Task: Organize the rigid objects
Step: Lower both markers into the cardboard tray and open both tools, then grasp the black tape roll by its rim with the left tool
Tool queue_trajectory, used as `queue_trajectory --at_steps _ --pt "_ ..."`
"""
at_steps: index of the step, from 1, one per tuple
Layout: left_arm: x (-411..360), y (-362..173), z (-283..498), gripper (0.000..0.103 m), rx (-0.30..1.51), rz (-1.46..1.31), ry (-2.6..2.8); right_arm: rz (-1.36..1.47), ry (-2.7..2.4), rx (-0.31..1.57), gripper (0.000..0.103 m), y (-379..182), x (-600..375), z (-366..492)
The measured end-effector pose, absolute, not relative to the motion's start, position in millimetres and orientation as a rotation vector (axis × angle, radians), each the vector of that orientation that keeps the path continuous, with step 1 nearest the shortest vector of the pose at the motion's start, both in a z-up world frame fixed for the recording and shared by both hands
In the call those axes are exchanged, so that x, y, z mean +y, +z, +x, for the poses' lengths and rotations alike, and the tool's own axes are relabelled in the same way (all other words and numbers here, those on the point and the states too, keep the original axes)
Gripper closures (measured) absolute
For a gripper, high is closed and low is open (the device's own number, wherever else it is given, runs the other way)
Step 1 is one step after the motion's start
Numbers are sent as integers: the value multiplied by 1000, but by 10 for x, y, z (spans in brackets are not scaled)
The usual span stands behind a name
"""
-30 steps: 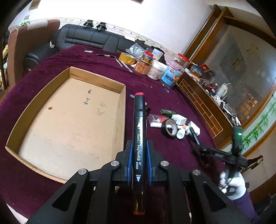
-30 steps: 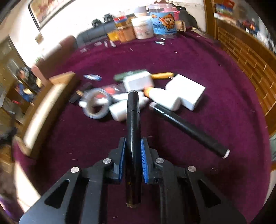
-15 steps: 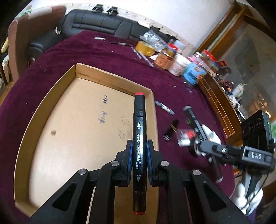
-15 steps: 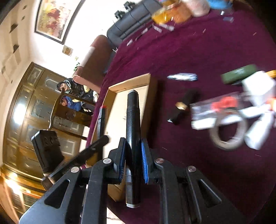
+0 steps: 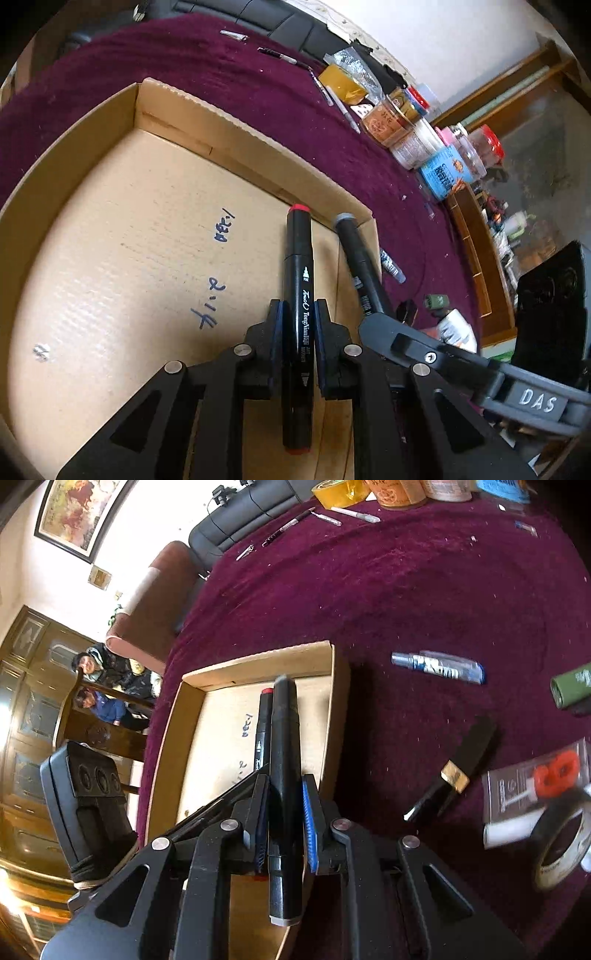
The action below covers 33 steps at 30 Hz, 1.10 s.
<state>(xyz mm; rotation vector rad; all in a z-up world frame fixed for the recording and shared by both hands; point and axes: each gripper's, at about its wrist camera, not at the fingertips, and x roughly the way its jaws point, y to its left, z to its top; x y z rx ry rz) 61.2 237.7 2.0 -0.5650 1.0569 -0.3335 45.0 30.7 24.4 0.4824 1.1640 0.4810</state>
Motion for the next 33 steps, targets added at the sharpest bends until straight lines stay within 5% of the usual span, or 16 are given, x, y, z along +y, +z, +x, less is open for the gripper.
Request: queue_trajectory --at_steps 14,18,24,26,28,33 --pt "2481 -23 457 84 1034 -688 -330 367 456 1026 80 493 210 267" --pt "2424 5 353 84 1024 -654 -311 307 431 942 64 684 -49 18" --pt "2443 199 210 71 967 -629 -297 89 279 720 62 1109 -596 -555" --pt "2377 431 57 68 914 -600 -315 8 182 593 46 1287 -821 -808" --pt "2223 717 -124 53 854 -533 -330 -51 57 457 17 1407 -1018 -1032" --pt "1652 1191 -449 25 759 -359 -375 -6 -77 292 0 1259 -1564 -1151"
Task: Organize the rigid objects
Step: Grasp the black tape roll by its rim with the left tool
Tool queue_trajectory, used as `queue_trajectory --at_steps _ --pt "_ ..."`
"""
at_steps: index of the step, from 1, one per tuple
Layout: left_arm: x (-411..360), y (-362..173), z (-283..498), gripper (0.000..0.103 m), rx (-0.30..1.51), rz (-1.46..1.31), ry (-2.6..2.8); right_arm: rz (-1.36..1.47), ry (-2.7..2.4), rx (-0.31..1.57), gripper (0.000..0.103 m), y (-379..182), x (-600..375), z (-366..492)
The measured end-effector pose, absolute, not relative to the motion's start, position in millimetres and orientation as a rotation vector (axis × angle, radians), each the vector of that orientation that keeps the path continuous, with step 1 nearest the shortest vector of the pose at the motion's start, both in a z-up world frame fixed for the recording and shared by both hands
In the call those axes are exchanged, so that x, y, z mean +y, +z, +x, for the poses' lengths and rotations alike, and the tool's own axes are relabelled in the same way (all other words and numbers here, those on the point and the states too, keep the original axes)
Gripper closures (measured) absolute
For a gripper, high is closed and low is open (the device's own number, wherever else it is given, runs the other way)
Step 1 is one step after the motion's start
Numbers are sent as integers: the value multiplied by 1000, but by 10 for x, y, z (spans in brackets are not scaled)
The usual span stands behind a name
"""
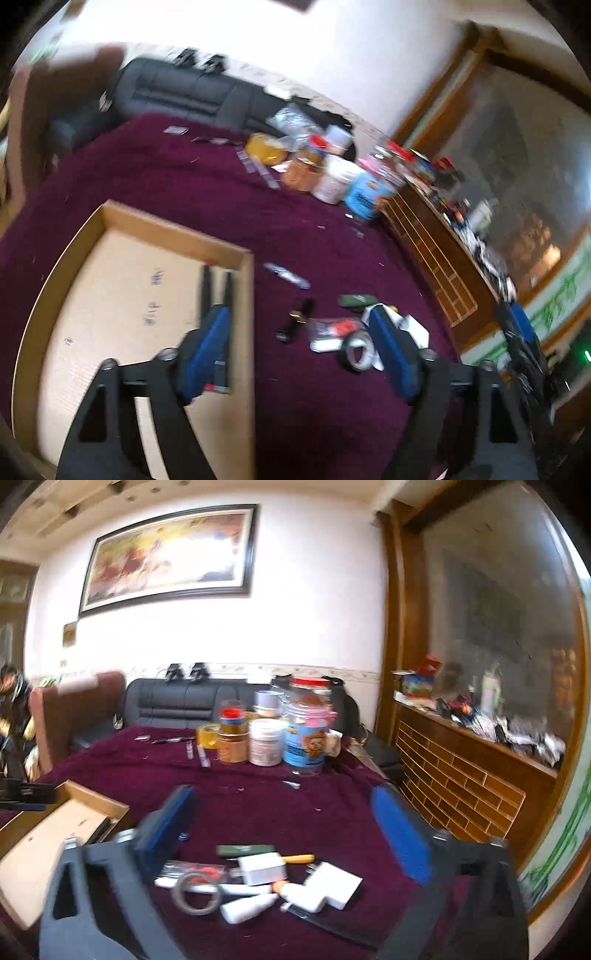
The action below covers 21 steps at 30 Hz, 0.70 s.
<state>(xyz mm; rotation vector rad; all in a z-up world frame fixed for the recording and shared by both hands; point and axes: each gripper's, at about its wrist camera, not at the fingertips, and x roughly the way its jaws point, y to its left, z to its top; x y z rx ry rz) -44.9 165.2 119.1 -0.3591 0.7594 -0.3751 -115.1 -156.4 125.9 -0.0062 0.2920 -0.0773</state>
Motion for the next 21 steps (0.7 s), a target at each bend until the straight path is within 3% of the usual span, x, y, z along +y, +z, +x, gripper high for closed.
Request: queue_trajectory --at_steps 4,12,16,21 --pt "1207 1087 -457 25 835 -291 -446 169 -52 578 0 885 -2069 -592" --pt "609 509 -392 27 992 -159 -436 300 -194 541 4 401 -2683 -485" --pt "392 465 -310 53 982 -57 -424 336 -182 552 6 387 -2722 -520" --pt "163 360 -120 67 979 20 -427 317 -157 553 6 367 -2686 -551"
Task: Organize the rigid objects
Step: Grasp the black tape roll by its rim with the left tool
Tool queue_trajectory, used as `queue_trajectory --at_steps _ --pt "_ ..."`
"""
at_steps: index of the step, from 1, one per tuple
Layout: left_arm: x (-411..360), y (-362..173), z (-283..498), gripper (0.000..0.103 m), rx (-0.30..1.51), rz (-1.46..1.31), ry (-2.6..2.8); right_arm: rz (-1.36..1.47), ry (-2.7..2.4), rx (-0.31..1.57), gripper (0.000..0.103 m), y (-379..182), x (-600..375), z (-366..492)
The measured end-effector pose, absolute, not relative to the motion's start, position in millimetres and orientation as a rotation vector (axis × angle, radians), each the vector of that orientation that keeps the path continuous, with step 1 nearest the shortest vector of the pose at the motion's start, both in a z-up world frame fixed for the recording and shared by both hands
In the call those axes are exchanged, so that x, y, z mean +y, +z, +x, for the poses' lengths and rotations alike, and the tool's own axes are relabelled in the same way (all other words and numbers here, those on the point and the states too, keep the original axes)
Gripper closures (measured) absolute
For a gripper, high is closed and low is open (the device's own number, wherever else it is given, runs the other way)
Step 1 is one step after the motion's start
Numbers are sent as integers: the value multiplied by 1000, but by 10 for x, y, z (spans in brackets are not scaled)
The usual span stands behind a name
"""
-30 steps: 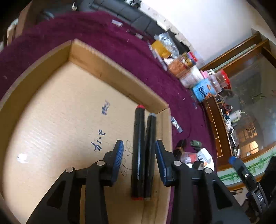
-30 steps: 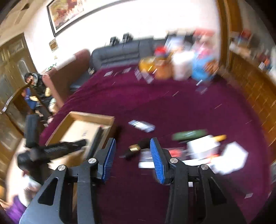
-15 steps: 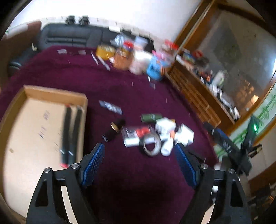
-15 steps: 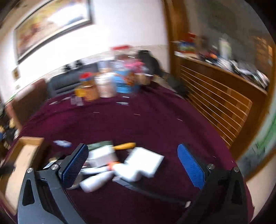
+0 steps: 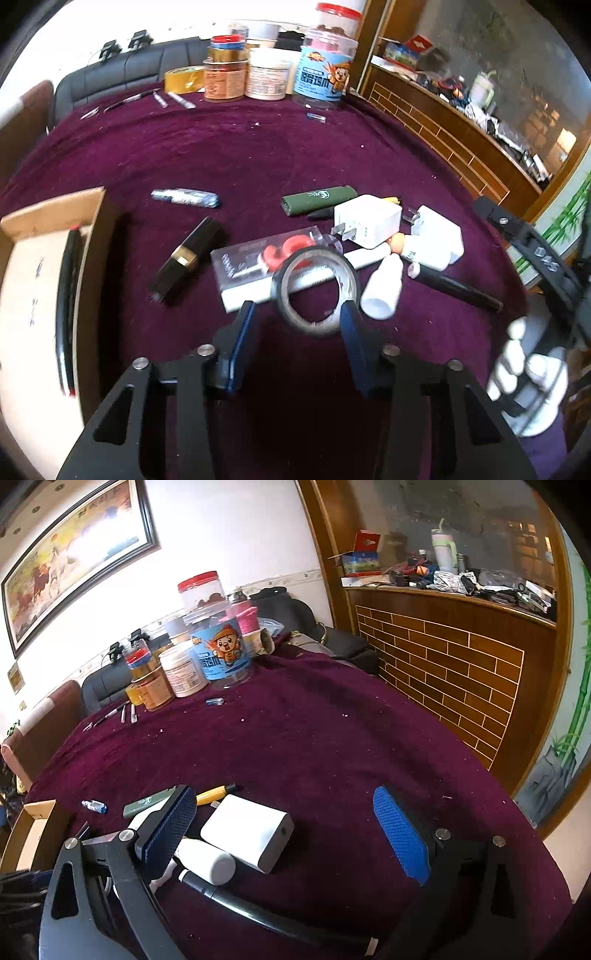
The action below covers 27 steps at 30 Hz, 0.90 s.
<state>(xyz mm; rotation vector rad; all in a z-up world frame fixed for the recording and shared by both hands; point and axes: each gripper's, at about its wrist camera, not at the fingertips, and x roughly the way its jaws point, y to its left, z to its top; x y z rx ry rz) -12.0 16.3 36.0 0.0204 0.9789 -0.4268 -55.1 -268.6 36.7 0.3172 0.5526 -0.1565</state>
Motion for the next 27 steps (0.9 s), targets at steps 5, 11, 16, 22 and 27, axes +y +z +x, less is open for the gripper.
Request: queue_trajectory --at_steps 5,11,16,22,27 --pt "68 253 55 93 1002 20 -435 337 -145 571 6 299 -2718 -537" --pt "48 241 14 98 1015 11 -464 366 -143 594 6 252 -2762 -520" --pt "212 380 -280 98 1009 -3 -478 370 -145 601 6 238 -2760 -521" --pt "489 411 -631 97 1045 3 -454 371 -146 611 6 223 -2765 -513" --pt "494 232 -591 94 1094 6 -425 366 -156 610 6 225 -2757 -518"
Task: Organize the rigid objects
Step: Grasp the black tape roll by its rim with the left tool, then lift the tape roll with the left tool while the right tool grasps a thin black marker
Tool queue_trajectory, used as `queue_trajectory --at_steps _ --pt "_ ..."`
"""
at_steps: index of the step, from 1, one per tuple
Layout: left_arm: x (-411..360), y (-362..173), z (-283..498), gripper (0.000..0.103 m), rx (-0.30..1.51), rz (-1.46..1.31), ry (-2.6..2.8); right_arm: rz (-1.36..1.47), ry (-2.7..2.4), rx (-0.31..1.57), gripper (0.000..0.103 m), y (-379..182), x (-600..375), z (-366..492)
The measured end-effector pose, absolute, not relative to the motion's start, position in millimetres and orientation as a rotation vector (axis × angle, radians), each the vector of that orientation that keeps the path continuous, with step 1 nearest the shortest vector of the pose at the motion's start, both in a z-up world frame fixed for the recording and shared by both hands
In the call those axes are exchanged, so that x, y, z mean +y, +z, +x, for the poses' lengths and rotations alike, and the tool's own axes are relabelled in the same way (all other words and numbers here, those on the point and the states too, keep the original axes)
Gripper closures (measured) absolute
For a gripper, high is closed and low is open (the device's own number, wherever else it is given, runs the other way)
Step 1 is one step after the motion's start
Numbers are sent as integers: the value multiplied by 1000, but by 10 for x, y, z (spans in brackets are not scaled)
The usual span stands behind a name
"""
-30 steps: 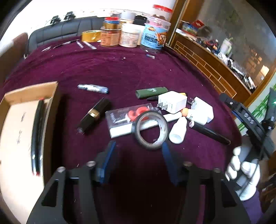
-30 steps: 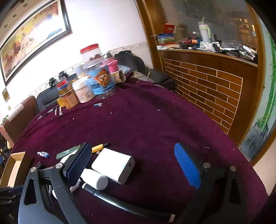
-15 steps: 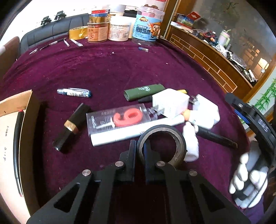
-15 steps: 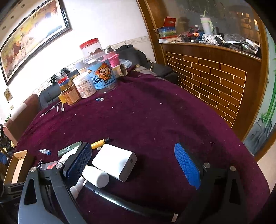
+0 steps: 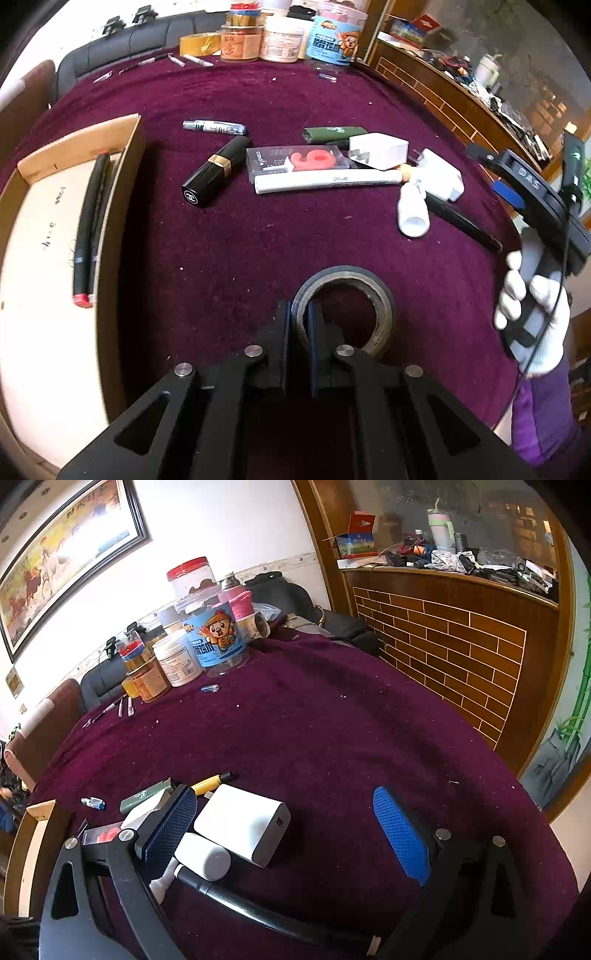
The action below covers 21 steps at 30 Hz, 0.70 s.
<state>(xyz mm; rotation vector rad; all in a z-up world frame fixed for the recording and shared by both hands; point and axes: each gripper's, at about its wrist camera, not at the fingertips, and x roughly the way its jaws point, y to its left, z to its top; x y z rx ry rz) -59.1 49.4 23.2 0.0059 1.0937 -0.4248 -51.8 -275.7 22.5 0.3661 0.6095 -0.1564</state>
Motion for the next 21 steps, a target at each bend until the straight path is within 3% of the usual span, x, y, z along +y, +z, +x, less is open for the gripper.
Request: queue_trajectory --at_steps 6,11,21 --pt "347 199 -557 92 1022 51 -398 373 -167 618 6 210 -2776 -502" --pt "200 169 -646 79 953 122 -382 393 -176 630 6 184 -2818 -495" --pt "386 173 -601 79 966 0 -425 429 -204 644 6 152 -2893 -495"
